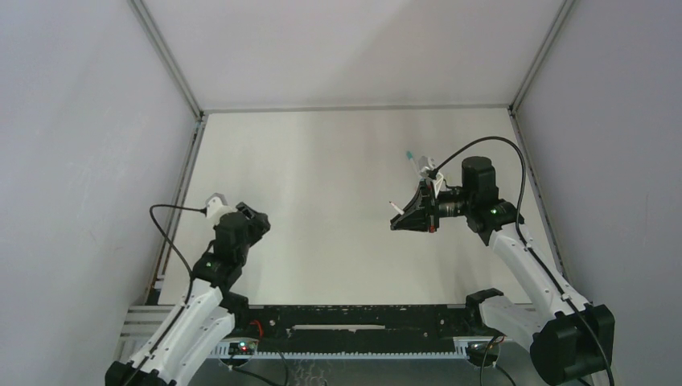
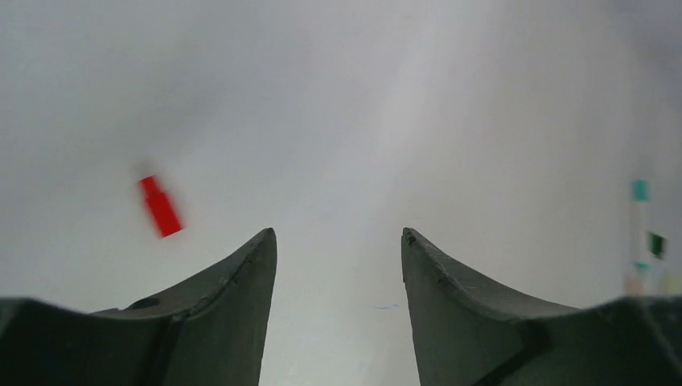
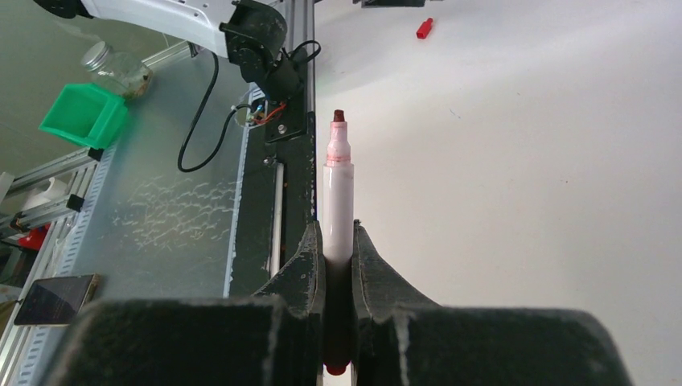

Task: Insert the pens into the pen caps
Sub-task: Pick up the pen cap from the center of the board.

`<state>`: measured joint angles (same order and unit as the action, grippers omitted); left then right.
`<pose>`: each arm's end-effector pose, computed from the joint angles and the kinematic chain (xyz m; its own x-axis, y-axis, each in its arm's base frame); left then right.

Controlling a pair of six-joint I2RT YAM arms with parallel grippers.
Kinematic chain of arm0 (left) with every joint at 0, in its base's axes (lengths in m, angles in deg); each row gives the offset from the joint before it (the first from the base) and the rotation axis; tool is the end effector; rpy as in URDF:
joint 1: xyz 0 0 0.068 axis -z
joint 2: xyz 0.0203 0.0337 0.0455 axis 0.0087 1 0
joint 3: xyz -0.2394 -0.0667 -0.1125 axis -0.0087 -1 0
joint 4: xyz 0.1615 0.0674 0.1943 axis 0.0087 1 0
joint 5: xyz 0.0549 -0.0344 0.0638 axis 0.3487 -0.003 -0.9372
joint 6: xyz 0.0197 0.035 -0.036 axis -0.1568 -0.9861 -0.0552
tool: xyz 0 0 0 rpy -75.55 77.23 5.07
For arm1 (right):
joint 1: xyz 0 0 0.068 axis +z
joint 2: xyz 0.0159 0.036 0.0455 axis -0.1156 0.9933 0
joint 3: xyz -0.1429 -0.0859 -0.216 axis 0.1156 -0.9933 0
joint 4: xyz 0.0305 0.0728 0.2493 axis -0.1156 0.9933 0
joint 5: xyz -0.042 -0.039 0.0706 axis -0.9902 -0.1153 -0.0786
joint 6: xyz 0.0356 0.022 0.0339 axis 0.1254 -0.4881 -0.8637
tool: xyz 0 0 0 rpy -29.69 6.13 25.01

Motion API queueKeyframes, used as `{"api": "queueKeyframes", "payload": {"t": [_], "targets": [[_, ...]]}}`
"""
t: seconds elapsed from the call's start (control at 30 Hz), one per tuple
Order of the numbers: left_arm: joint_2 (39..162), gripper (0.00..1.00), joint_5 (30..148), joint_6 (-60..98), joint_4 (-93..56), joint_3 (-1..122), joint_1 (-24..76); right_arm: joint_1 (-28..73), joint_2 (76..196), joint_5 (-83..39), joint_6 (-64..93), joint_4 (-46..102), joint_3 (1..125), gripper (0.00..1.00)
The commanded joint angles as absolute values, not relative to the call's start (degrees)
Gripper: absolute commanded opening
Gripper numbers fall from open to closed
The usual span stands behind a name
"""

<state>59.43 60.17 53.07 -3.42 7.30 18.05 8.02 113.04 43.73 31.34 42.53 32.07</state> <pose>0.1446 -0.0352 0.2033 -0.3178 -0.5943 -0.7388 -0.3179 0.8009 -0.5075 0.1911 0.0853 0.2980 -0.3061 -0.1312 -0.9429 -0.9520 0.0369 0.3040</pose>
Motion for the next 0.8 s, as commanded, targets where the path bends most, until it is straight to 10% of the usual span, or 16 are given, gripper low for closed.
{"api": "queueKeyframes", "payload": {"t": [0.0,0.77], "targets": [[62.87,0.6,54.7,60.1,8.93,10.06,14.67,8.24,112.63,43.52,32.68,42.3,34.23,0.0],[83.12,0.52,55.41,62.48,11.45,18.91,5.97,8.13,112.45,43.48,32.89,42.57,34.23,0.0]]}}
